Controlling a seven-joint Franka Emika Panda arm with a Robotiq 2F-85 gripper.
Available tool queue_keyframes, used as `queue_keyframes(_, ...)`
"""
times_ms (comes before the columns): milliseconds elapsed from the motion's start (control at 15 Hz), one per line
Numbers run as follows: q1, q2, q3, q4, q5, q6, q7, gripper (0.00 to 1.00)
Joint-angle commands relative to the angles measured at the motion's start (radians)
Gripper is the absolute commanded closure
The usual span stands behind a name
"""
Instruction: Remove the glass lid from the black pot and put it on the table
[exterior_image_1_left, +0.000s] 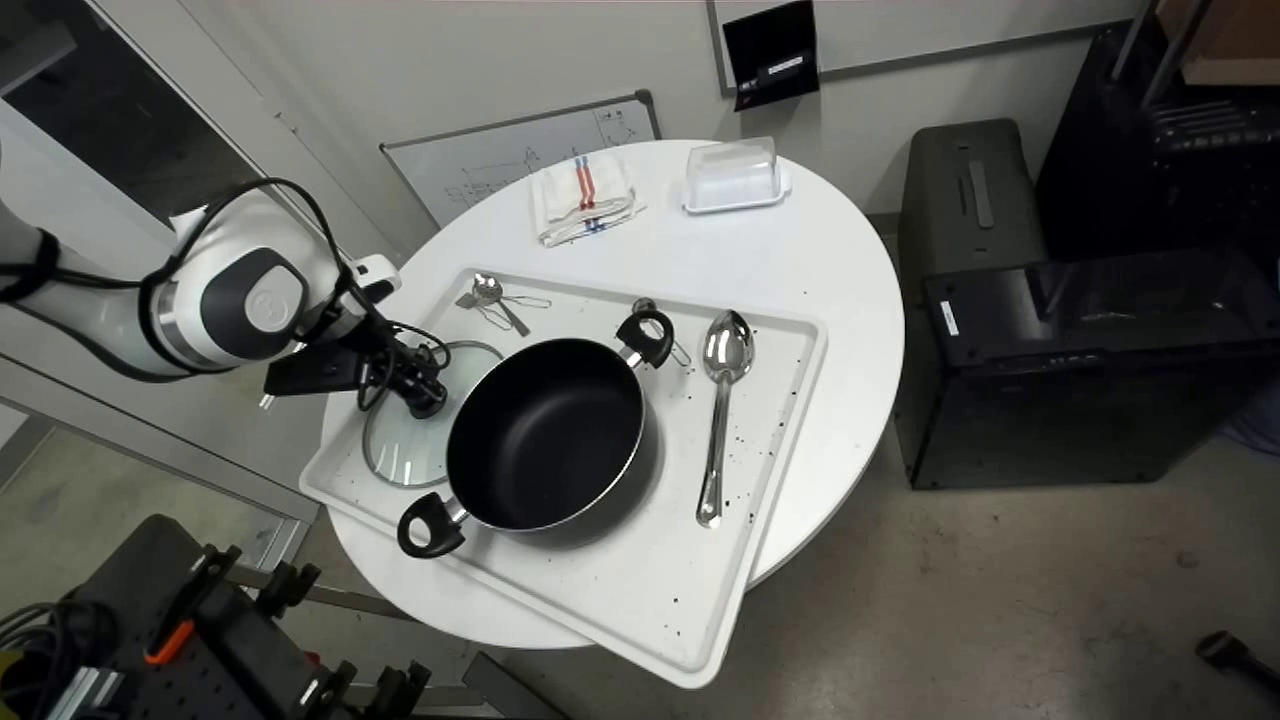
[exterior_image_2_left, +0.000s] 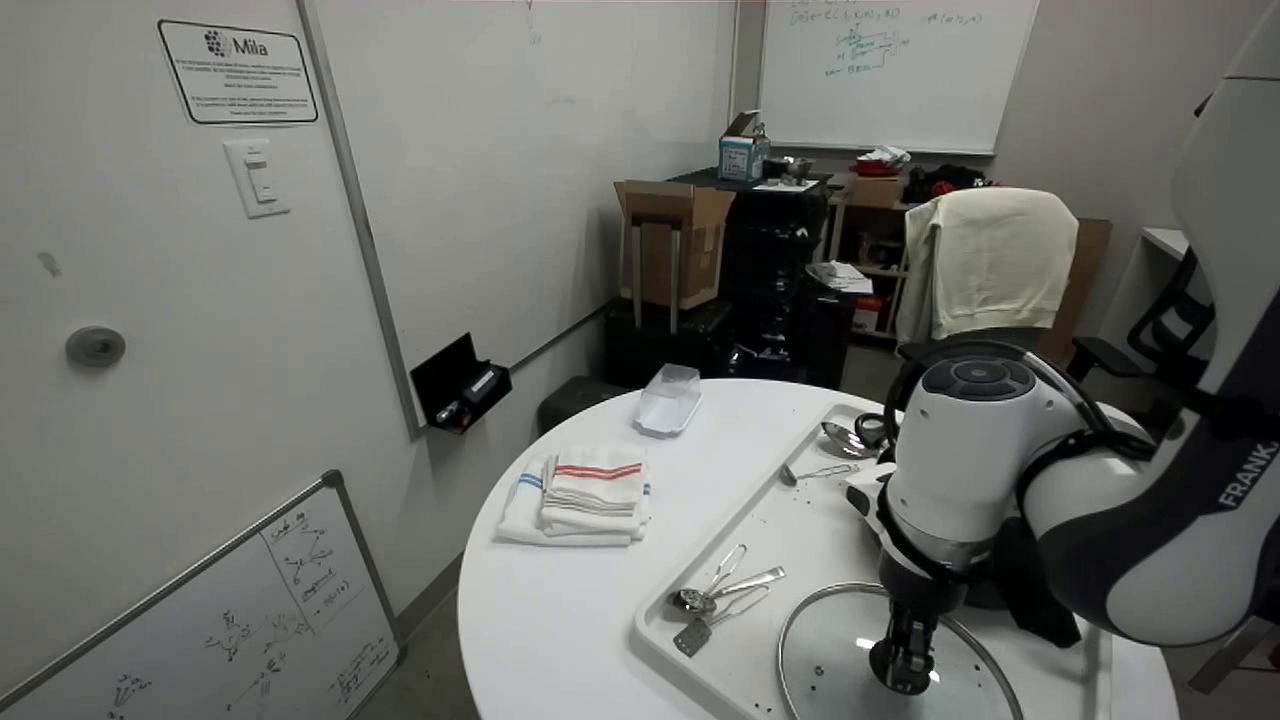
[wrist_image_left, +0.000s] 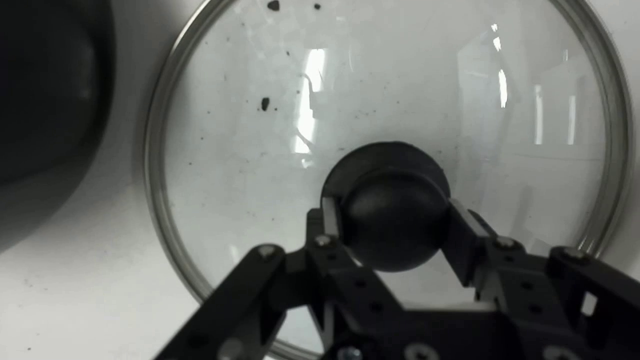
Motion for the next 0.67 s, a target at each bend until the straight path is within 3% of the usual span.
queue_keyframes(0, 0.019, 0.034, -0.017, 0.022, -0.002, 0.038, 0.003, 0.63)
queue_keyframes(67, 0.016, 0.026, -0.015, 0.013, -0.002, 0.040, 0.000, 0.24)
queue_keyframes(133, 0.010, 0.020, -0.011, 0.004, -0.003, 0.042, -0.005, 0.23)
queue_keyframes(333, -0.009, -0.019, 0.005, -0.039, -0.006, 0.052, -0.026, 0.03)
queue_keyframes(600, -0.045, -0.094, 0.039, -0.122, -0.005, 0.071, -0.065, 0.00)
